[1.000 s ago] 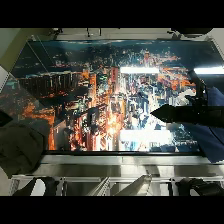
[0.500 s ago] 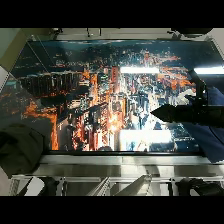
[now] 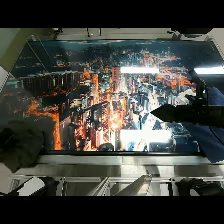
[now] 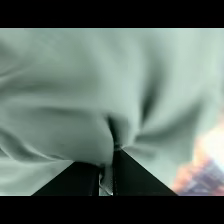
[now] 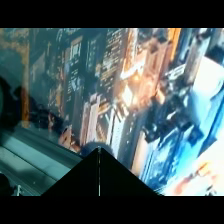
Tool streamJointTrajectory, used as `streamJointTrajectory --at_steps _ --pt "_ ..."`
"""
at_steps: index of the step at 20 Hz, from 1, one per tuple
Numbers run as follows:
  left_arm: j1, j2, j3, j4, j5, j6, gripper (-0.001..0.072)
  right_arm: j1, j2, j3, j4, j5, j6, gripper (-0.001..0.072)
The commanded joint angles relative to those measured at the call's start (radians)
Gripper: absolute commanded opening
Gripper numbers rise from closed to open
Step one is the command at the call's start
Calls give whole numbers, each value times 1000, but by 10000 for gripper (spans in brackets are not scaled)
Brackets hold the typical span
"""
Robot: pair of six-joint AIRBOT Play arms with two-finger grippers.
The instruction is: Fold the shirts.
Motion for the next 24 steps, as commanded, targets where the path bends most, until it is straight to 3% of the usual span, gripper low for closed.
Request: streamJointTrajectory --at_steps 1,5,9,14,15,16,17,18,19,21,24 --pt "-134 65 183 -221 -136 44 10 0 -1 0 0 0 0 13" --pt "-436 211 365 -503 -105 44 10 0 -1 0 0 0 0 13" --pt "-789 239 453 -509 38 43 10 0 -1 0 0 1 0 13" --pt "-1143 70 453 -492 160 52 17 0 -1 0 0 0 0 14" --pt "-1187 29 453 -477 183 52 153 0 -1 0 0 0 0 16" --pt "-1214 -13 454 -480 193 52 436 0 -1 0 0 0 0 49" --pt "-1221 -44 463 -479 179 50 720 0 -1 0 0 1 0 240" --pt "-1207 -75 488 -479 132 48 716 0 -1 0 0 1 0 503" --pt "-1178 -95 514 -479 72 48 716 0 -1 0 0 0 0 615" --pt "-1084 -120 551 -479 -56 48 715 0 -2 0 -8 -1 -4 619" --pt "-962 -117 470 -478 -127 48 715 0 -43 0 -10 -52 -68 619"
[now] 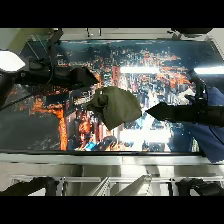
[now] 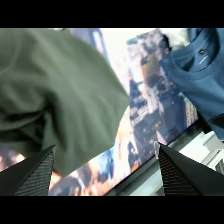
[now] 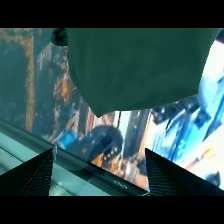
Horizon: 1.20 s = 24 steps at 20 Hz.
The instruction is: Fold the shirts.
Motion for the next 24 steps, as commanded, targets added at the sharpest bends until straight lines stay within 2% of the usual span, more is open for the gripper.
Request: streamJointTrajectory --at_steps 1,3,5,8,10,12,14,19,20,21,22,24 --pt "117 -13 -99 0 -100 2 715 0 -56 0 -5 -68 -47 619" --pt "172 -14 -241 0 -43 41 715 0 -132 0 7 -119 -103 619" --pt "222 -24 -358 -1 89 66 714 0 -222 2 69 -145 -204 620" --pt "269 -105 -414 -12 212 126 697 1 -357 23 288 -146 -430 619" --pt "266 -183 -390 -13 215 167 696 2 -439 33 479 -146 -573 619" --pt "236 -262 -329 -12 210 172 696 3 -499 34 624 -146 -676 619" --pt "199 -330 -253 -11 198 174 696 12 -546 34 712 -146 -745 619" --pt "108 -460 -113 -10 184 173 689 39 -611 34 727 -173 -797 619" --pt "96 -478 -90 -10 184 171 518 44 -619 34 726 -173 -813 619" --pt "87 -494 -65 -10 173 163 215 46 -625 34 726 -173 -818 619" --pt "80 -504 -38 -10 157 163 1 48 -626 34 726 -173 -818 619" --pt "74 -510 11 -10 122 162 -1 50 -625 35 727 -172 -818 619"
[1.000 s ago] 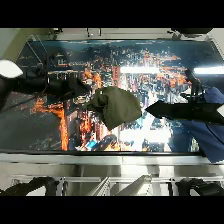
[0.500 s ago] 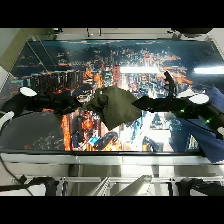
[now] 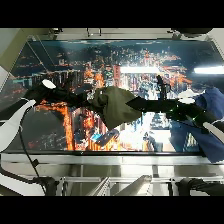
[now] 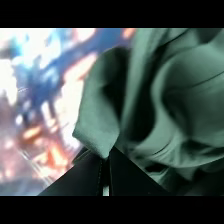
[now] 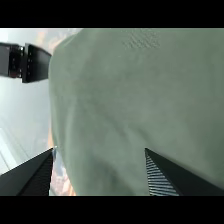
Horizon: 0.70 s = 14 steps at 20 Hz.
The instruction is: Fold the shirts.
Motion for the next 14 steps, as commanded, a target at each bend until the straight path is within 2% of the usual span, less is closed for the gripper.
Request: streamJointTrajectory --at_steps 1,3,5,7,11,12,14 --pt "-19 -28 96 0 -66 -6 -1 6 -11 1 13 -4 -25 619" --pt "-18 -28 140 0 -122 -6 -1 9 -11 9 -12 -5 -51 619" --pt "-18 -28 161 0 -152 -6 -1 45 -25 50 -130 -55 -46 619" --pt "-18 -27 161 1 -151 -6 -1 118 -59 132 -279 -77 4 619" --pt "-18 -27 161 1 -159 -5 -1 263 -133 332 -531 -121 159 619" --pt "-18 -27 161 1 -169 -5 0 296 -160 403 -628 -151 239 618" --pt "-18 -27 161 1 -176 -5 -1 310 -208 493 -743 -173 332 618"
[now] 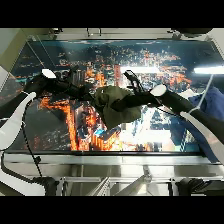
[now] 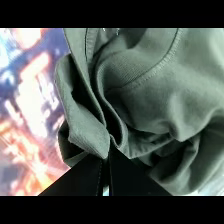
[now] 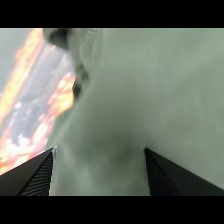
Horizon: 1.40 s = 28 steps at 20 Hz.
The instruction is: Fold the shirts.
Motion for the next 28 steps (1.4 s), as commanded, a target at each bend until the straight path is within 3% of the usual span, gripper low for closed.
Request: streamJointTrajectory --at_steps 1,2,3,4,6,11,14,17,21,28 --pt "0 0 3 0 -19 2 0 48 -89 175 -258 -50 198 618" --pt "0 -1 3 0 -19 3 0 47 -119 214 -279 -42 221 565" --pt "0 0 3 0 -19 6 -1 47 -147 249 -283 -27 221 360" --pt "0 0 3 0 -22 6 -1 47 -167 272 -283 -17 221 211" --pt "3 2 3 0 -27 6 -1 46 -174 288 -284 11 222 14" --pt "95 156 3 -4 -25 10 -1 -22 -33 289 -285 9 220 13" --pt "225 353 67 -93 -49 9 -1 -154 205 290 -283 -51 242 13" --pt "358 536 225 -240 -68 0 -1 -313 476 290 -280 -80 377 14" --pt "410 693 434 -256 -78 -26 -1 -396 734 290 -279 -72 407 14" --pt "410 799 482 -253 -97 -29 -1 -394 776 287 -206 78 445 14"
